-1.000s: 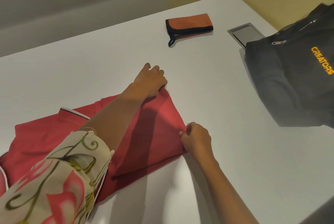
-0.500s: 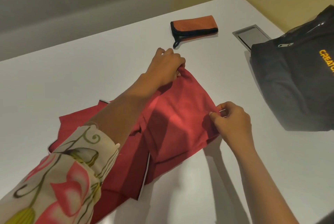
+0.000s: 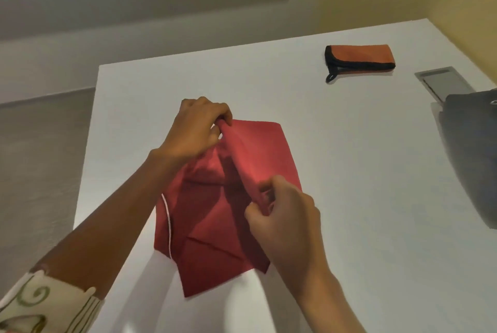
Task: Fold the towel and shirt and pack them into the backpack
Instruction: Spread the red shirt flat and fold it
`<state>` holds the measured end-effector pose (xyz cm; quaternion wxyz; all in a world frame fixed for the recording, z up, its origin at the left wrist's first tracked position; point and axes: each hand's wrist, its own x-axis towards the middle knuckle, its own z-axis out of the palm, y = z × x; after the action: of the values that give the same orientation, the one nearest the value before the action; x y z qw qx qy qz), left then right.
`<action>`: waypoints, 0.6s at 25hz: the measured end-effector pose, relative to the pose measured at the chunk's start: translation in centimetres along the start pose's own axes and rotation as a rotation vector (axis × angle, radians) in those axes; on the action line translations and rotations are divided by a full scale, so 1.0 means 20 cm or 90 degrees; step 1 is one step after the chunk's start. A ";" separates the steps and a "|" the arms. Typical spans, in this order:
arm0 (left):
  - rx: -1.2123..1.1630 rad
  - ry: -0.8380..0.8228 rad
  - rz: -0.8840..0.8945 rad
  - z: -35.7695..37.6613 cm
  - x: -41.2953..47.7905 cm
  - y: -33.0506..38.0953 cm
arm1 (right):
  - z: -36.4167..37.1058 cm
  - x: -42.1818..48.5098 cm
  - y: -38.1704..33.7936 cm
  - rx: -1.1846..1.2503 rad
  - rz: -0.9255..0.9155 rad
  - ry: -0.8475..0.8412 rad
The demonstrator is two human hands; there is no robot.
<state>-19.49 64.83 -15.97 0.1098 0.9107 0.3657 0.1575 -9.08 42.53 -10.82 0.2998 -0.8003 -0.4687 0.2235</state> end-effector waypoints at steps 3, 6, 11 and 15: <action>0.030 0.012 -0.110 0.04 -0.26 -0.24 | 0.23 -0.09 -0.11 -0.016 -0.022 -0.089; 0.056 0.075 -0.139 0.08 -0.48 -0.36 | 0.44 -0.15 -0.16 -0.038 -0.034 -0.149; 0.124 0.104 -0.096 0.19 -0.64 -0.42 | 0.70 -0.19 -0.07 -0.044 -0.039 -0.265; 0.092 0.203 -0.132 0.19 -0.65 -0.35 | 0.64 -0.12 0.05 0.024 -0.099 -0.146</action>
<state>-31.34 60.43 -24.35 0.0005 0.8371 0.4808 0.2607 -17.75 43.60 -20.53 0.2754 -0.7252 -0.5560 0.2984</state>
